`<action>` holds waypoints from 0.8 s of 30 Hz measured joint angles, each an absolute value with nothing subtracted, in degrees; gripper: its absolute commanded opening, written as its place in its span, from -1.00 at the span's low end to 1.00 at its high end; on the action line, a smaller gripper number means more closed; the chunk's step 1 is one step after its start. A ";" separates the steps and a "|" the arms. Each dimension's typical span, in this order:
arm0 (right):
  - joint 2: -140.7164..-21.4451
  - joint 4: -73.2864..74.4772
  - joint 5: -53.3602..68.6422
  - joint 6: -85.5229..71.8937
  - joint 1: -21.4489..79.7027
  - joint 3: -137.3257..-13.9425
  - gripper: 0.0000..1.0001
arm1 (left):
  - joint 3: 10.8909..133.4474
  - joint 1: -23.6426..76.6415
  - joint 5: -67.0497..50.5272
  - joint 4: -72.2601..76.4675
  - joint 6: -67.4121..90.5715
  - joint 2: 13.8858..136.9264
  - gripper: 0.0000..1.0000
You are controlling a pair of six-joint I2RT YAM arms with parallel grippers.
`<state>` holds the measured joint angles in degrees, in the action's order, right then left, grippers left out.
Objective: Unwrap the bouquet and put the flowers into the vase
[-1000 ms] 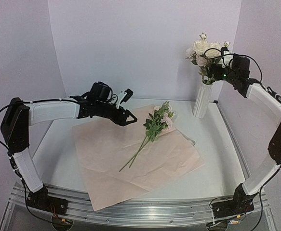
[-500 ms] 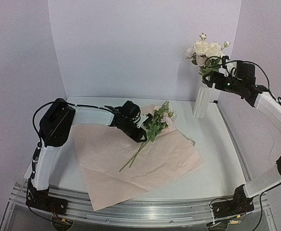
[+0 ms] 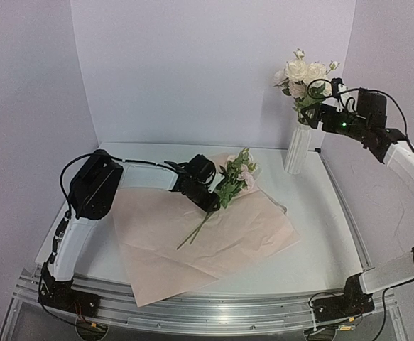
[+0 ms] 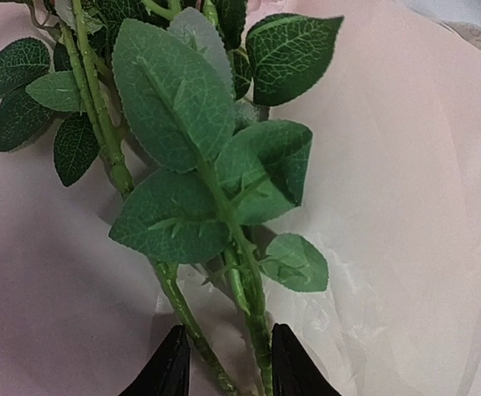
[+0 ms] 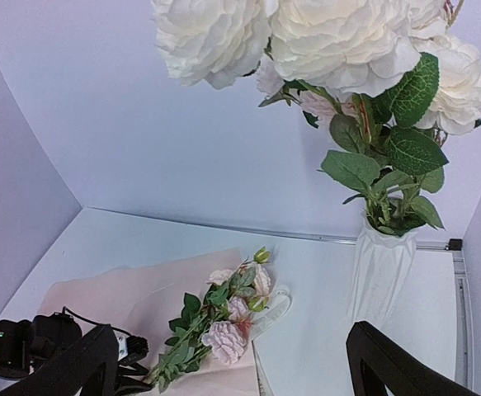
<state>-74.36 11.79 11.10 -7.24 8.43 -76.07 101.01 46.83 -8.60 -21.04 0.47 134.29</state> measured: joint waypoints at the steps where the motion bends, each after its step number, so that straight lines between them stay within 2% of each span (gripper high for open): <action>1: -74.22 11.75 11.53 -7.12 8.43 -76.07 0.94 | 101.60 46.83 -7.97 -21.00 0.62 134.82 -0.34; 10: -74.06 11.73 14.14 -6.51 8.43 -75.45 0.95 | 102.41 47.20 -6.73 -21.28 -0.13 135.01 -0.24; 14: -74.06 11.71 15.03 -6.50 8.43 -75.40 0.96 | 102.41 47.70 -5.75 -21.21 -2.75 134.30 -0.33; 21: -74.06 11.70 16.06 -6.50 8.43 -75.40 0.97 | 101.52 48.31 -4.22 -20.17 -7.14 132.85 -0.30; 24: -74.07 11.70 16.49 -6.48 8.43 -75.40 0.97 | 100.84 48.69 -4.02 -19.43 -8.98 132.64 -0.36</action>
<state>-74.07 11.70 16.49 -6.48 8.43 -75.40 100.84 48.69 -4.02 -19.43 -8.98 132.64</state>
